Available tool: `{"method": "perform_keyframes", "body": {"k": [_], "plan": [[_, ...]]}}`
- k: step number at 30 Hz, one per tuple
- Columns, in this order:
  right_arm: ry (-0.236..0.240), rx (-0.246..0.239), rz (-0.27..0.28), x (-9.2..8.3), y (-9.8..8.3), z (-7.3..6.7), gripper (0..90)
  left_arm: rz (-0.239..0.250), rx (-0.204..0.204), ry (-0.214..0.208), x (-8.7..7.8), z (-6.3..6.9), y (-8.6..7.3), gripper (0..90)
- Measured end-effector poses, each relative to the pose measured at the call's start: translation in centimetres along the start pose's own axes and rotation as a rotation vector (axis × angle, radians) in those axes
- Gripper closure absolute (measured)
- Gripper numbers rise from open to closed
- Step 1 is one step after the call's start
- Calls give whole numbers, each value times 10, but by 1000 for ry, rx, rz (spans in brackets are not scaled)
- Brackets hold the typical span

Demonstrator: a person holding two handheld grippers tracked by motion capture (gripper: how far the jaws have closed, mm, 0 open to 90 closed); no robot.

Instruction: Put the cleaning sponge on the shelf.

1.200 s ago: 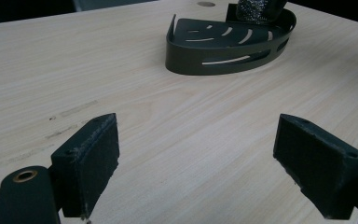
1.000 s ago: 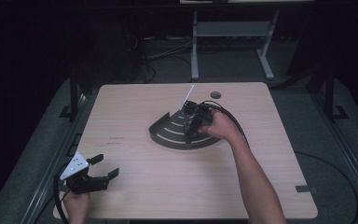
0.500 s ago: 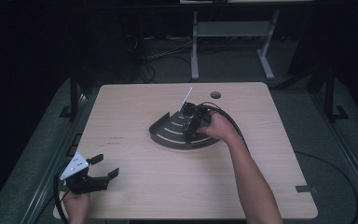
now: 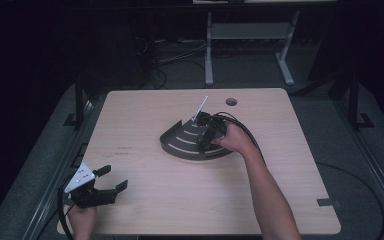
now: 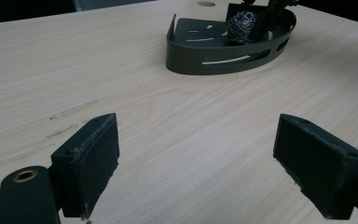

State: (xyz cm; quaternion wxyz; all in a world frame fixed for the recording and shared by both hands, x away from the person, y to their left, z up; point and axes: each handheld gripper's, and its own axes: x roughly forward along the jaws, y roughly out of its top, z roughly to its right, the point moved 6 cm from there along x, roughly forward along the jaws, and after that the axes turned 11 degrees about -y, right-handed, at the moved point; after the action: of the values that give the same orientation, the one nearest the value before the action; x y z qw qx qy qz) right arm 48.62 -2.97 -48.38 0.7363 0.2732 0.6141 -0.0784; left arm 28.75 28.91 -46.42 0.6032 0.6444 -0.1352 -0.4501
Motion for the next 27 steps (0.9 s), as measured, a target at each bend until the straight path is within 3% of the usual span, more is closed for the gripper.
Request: {"method": "perform_keyframes", "body": {"k": [27], "plan": [[-1, 1, -14, 9, 2, -3, 314, 1, 3, 1, -1, 0, 0, 137]]}}
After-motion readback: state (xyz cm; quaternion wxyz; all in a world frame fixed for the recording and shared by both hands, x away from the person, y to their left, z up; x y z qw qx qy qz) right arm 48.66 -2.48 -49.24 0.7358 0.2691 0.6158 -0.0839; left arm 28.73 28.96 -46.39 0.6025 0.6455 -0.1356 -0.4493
